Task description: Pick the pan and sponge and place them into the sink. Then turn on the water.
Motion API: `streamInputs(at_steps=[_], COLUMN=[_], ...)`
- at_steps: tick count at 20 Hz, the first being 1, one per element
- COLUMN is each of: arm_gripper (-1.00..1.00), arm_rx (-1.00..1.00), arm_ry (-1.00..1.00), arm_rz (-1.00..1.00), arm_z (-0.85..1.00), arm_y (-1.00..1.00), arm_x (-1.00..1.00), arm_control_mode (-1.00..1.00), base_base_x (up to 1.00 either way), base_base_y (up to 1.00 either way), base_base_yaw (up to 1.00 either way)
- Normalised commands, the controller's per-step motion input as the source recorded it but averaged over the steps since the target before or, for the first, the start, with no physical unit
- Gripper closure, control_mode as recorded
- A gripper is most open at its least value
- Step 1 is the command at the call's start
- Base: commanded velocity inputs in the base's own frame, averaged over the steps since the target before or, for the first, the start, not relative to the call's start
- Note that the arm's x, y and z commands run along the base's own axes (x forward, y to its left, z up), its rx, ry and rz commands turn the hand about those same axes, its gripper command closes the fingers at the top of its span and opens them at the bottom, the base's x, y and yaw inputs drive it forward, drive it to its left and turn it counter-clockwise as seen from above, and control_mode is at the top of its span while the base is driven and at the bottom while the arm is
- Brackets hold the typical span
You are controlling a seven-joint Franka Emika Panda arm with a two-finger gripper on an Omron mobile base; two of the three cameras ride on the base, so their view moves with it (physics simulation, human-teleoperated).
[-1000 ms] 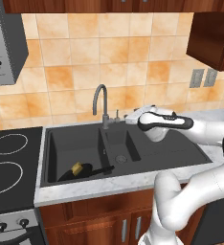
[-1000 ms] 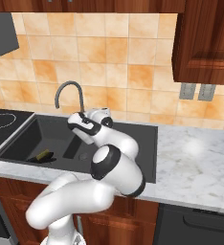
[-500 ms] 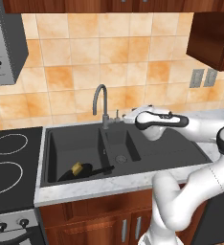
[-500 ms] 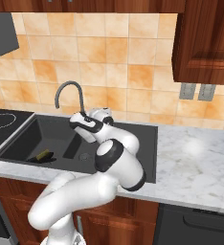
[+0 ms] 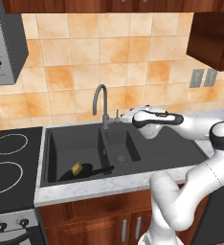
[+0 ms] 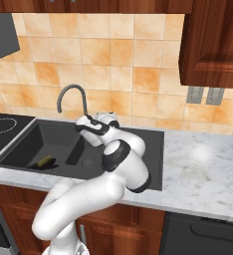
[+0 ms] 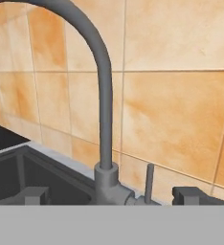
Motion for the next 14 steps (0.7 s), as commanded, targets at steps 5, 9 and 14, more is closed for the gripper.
streamInputs(at_steps=[5,9,14], arm_gripper=[-1.0,-1.0,-1.0], arm_rx=[0.0,0.0,0.0], arm_ry=[0.0,0.0,0.0], arm_rz=[0.0,0.0,0.0], arm_z=[-0.2,-0.2,-0.14], arm_y=[0.0,0.0,0.0], arm_x=[0.3,0.3,0.32], arm_control_mode=[-1.0,-1.0,-1.0], base_base_x=[0.0,0.0,0.0], base_base_y=[0.0,0.0,0.0], base_base_yaw=[0.0,0.0,0.0])
